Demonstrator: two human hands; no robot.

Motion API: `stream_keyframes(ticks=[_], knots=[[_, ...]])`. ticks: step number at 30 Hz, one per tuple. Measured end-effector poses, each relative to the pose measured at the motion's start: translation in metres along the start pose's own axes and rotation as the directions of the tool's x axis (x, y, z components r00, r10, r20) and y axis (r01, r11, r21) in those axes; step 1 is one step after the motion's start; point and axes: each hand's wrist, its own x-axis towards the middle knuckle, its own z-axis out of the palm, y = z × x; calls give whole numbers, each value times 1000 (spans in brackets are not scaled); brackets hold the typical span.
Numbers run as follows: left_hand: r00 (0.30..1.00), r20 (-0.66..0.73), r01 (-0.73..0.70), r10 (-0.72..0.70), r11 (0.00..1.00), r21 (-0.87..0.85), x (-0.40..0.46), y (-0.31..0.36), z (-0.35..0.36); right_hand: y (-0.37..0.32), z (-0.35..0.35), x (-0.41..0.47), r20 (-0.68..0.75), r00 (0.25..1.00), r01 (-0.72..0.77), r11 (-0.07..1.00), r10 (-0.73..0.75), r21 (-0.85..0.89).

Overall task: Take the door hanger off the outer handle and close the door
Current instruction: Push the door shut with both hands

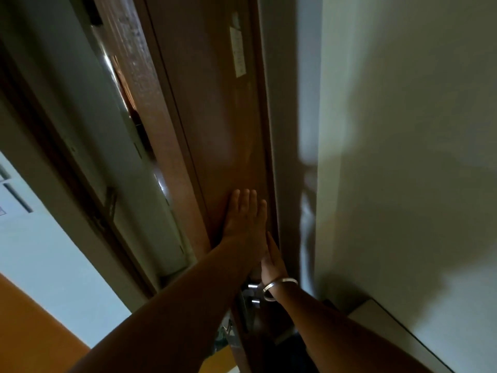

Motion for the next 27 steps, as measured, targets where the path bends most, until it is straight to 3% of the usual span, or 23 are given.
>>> stream_keyframes(ticks=[6,10,13,16,20,27], knots=[[997,-80,6,0,997,81,-14,-72,57,22,73,21,62,994,98,963,-85,-252],[991,-123,70,-60,994,82,-19,-119,96,33,113,41,182,980,163,868,-86,-470],[973,-183,151,-139,987,56,-18,-157,130,21,143,73,336,926,358,674,-170,-646],[945,-239,231,-222,973,9,-10,-194,156,-13,172,111,390,876,482,494,-283,-724],[848,-375,363,-374,926,-101,-1,-231,189,-45,205,160,458,763,608,269,-456,-747],[695,-344,590,-631,775,-228,39,-302,246,-85,278,254,612,560,749,24,-558,-663]])
